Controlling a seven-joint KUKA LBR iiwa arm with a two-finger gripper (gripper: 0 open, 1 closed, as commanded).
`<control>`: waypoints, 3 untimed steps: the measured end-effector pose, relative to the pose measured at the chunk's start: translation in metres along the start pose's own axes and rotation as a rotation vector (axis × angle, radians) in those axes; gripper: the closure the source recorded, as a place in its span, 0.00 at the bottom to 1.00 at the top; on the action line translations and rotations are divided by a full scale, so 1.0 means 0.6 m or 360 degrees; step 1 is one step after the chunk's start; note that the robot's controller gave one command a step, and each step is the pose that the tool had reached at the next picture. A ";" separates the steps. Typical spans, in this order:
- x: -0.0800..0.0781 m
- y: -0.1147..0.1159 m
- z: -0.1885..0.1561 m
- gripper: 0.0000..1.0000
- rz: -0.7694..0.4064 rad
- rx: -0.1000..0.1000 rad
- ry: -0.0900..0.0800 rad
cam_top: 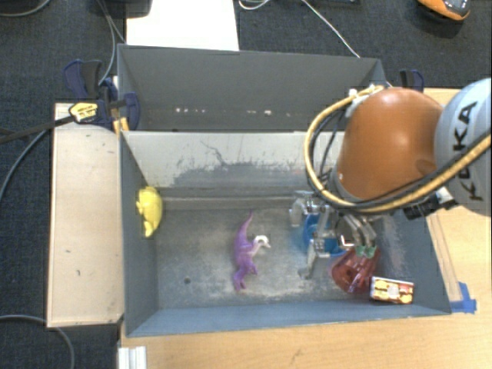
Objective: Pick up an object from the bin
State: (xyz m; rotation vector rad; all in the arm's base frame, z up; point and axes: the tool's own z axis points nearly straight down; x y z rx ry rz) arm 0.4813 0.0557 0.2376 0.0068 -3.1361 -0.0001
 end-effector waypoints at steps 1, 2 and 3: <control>-0.002 -0.001 -0.007 0.00 0.0004 -0.0001 -0.0012; -0.005 -0.012 0.005 0.00 0.0062 -0.0003 -0.0016; -0.047 -0.060 0.036 0.00 0.0201 -0.0003 -0.0014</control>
Offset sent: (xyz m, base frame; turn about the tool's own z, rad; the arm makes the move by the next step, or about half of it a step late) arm 0.0063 -0.0427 -0.0396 0.2083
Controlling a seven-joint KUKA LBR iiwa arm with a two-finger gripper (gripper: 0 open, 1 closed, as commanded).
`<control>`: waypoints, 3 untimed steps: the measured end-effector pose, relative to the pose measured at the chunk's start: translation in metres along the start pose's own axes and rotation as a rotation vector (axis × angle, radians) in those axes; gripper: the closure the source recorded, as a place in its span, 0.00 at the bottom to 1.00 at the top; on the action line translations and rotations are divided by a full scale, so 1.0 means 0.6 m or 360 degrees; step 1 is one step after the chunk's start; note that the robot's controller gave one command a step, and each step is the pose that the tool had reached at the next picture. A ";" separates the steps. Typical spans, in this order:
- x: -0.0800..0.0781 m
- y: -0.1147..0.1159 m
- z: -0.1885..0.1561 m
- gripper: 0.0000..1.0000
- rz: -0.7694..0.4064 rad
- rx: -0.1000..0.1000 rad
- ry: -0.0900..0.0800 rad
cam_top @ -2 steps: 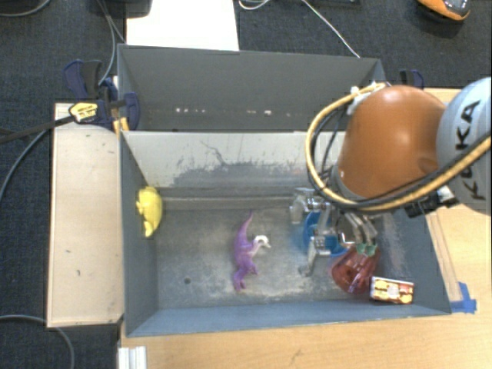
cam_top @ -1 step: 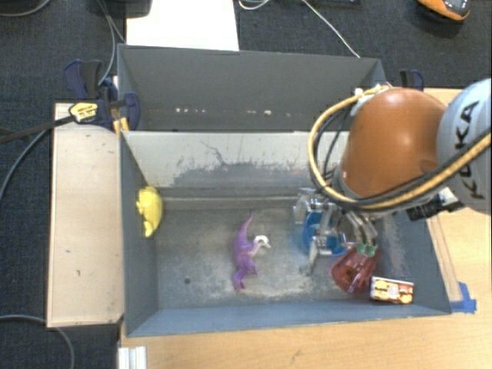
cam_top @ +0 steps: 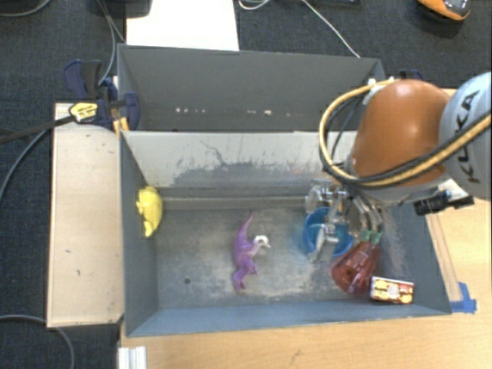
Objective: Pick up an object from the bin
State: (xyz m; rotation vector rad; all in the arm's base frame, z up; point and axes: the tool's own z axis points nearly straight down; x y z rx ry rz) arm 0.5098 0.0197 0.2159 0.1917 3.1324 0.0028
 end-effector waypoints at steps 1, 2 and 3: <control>-0.066 -0.034 0.046 0.00 -0.0167 -0.0001 -0.0016; -0.078 -0.043 0.082 0.00 0.0064 0.0000 -0.0006; -0.066 -0.054 0.106 0.00 0.0403 -0.0003 -0.0007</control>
Offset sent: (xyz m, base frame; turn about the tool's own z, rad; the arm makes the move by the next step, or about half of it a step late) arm 0.0223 -0.0313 -0.0682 0.3147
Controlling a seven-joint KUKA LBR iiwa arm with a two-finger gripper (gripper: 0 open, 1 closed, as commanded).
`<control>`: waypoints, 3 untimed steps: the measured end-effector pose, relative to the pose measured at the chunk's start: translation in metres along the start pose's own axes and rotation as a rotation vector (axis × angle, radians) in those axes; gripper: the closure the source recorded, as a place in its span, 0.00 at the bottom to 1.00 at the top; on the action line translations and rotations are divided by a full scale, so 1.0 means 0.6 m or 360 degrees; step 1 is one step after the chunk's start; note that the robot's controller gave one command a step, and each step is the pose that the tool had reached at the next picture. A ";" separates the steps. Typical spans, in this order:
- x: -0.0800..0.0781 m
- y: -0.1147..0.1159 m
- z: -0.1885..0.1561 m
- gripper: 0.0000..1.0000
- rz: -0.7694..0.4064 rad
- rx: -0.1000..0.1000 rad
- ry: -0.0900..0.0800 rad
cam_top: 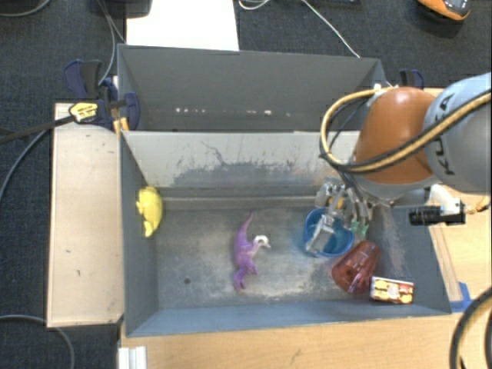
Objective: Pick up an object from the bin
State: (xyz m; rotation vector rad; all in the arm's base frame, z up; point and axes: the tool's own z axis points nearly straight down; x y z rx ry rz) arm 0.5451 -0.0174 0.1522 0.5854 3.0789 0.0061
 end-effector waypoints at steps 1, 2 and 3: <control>0.007 -0.013 0.040 0.00 -0.0209 0.0001 -0.0003; 0.004 -0.025 0.073 0.00 -0.0573 0.0000 0.0000; -0.006 -0.049 0.097 0.00 -0.0306 -0.0001 -0.0002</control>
Offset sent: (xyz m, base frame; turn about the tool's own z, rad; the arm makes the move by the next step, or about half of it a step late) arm -0.0081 -0.0222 -0.0711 -0.1933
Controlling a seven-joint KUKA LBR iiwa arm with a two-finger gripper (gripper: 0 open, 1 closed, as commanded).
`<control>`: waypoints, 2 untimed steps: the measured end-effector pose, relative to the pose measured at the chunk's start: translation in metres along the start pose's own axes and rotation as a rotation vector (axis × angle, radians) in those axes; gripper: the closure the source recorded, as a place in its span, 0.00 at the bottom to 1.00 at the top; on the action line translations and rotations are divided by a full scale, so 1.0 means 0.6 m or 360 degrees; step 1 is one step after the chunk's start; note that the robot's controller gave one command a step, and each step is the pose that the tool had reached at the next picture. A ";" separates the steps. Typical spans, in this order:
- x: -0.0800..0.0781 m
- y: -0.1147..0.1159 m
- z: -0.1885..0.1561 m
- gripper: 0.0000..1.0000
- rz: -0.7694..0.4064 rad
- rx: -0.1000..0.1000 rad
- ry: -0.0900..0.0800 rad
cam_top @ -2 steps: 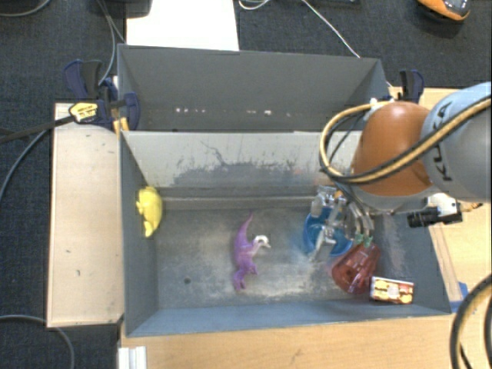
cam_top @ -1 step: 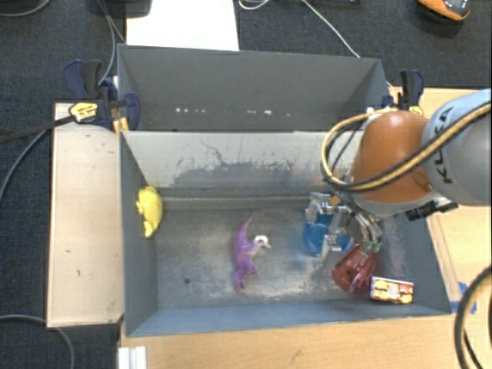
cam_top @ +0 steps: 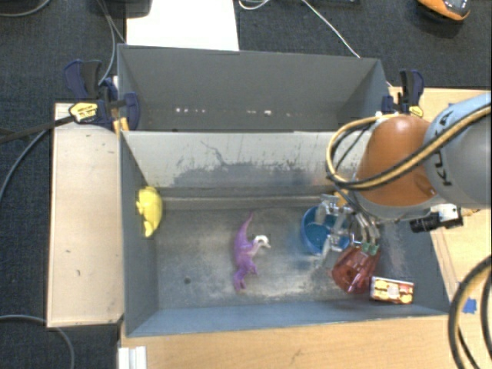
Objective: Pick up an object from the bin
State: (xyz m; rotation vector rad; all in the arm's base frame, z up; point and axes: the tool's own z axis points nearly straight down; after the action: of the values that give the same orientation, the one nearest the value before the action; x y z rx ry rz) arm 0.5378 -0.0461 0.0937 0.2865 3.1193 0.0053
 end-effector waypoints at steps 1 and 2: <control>0.070 -0.074 0.035 1.00 -0.0636 -0.0002 -0.0008; 0.073 -0.078 0.037 1.00 -0.0632 -0.0001 -0.0004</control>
Offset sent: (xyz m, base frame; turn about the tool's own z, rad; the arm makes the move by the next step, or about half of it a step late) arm 0.0000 0.0000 0.0000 0.0000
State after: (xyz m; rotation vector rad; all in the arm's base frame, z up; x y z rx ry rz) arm 0.4864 -0.0839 0.0708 -0.3340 3.1113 0.0024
